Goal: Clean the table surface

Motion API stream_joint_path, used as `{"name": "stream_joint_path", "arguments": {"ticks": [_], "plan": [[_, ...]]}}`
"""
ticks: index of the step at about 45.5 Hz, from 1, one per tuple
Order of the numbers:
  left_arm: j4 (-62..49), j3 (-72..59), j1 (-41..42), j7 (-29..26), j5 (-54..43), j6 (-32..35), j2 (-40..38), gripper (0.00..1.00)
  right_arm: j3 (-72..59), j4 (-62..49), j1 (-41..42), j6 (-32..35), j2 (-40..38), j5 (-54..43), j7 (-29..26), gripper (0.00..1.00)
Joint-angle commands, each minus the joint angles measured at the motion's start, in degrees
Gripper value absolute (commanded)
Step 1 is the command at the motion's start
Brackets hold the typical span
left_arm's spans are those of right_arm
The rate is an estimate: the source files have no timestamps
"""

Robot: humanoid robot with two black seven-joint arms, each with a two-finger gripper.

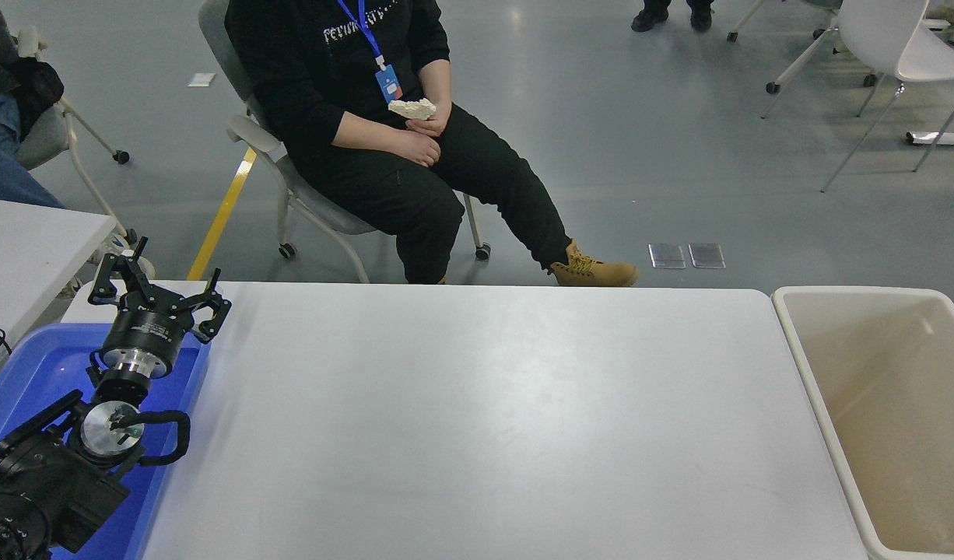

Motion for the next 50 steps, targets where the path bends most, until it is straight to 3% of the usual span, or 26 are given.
{"name": "stream_joint_path", "arguments": {"ticks": [1, 17, 31, 37, 42, 46, 50], "plan": [[-0.1, 0.0, 0.0, 0.0, 0.0, 0.0, 0.0, 1.0, 0.1, 0.1, -5.1, -2.6, 4.2, 0.3, -0.1, 0.0], [-0.1, 0.0, 0.0, 0.0, 0.0, 0.0, 0.0, 1.0, 0.0, 0.1, -8.1, -5.0, 11.0, 0.3, -0.1, 0.0], [0.0, 0.0, 0.0, 0.0, 0.0, 0.0, 0.0, 1.0, -2.5, 0.0, -7.8, -5.2, 11.8, 0.3, -0.1, 0.01], [-0.1, 0.0, 0.0, 0.0, 0.0, 0.0, 0.0, 1.0, -2.6, -0.1, -7.7, -6.7, 11.8, 0.3, -0.1, 0.17], [-0.1, 0.0, 0.0, 0.0, 0.0, 0.0, 0.0, 1.0, -2.5, -0.1, -7.7, -9.8, 11.7, 0.3, -0.1, 0.47], [-0.1, 0.0, 0.0, 0.0, 0.0, 0.0, 0.0, 1.0, -2.3, 0.1, -7.7, -11.6, 11.7, 0.3, -0.1, 0.55], [0.0, 0.0, 0.0, 0.0, 0.0, 0.0, 0.0, 1.0, -2.2, 0.2, -7.7, -12.5, 11.7, 0.3, -0.1, 0.72]]}}
